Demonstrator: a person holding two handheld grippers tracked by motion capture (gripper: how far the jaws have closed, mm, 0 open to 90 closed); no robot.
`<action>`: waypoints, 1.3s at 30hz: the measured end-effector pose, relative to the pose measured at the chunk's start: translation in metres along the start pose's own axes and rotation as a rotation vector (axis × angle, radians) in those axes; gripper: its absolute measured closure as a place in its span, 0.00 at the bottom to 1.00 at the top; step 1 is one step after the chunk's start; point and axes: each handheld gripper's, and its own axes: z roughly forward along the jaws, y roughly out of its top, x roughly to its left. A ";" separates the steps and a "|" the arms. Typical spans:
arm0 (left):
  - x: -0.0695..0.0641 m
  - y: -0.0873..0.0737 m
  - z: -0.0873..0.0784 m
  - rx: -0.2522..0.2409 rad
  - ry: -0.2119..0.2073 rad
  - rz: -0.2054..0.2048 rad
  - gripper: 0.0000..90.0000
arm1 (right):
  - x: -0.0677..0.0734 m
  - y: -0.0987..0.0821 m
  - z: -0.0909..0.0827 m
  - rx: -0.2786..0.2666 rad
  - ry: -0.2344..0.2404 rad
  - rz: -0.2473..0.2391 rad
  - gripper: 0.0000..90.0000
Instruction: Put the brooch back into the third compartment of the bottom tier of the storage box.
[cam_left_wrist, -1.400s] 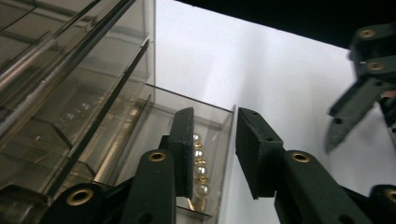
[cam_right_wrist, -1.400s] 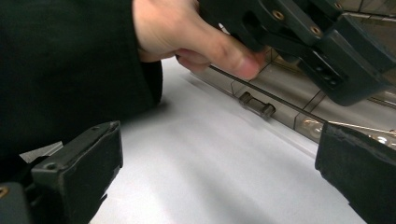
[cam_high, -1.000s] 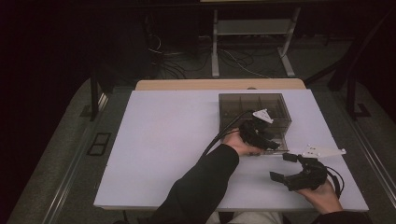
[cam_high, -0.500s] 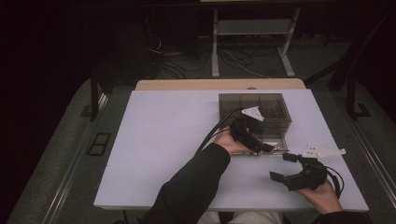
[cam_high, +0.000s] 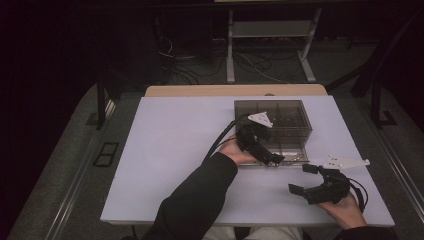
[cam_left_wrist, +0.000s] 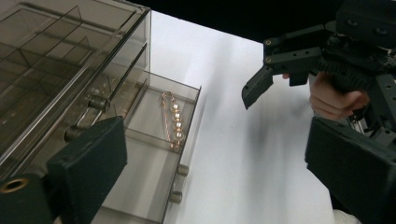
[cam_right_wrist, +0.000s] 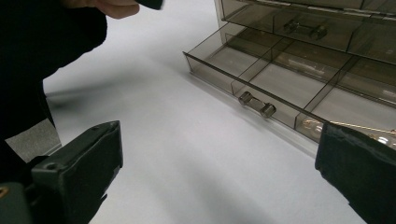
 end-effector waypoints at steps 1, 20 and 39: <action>0.000 -0.001 -0.001 0.003 0.003 -0.001 0.02 | 0.000 0.000 0.000 0.000 0.000 0.000 0.00; -0.008 -0.028 -0.033 -0.012 0.062 -0.006 0.00 | 0.000 0.000 0.000 0.003 -0.001 -0.002 0.00; -0.013 -0.082 -0.078 -0.081 0.145 -0.077 0.00 | 0.000 0.000 0.001 0.009 -0.004 -0.002 0.00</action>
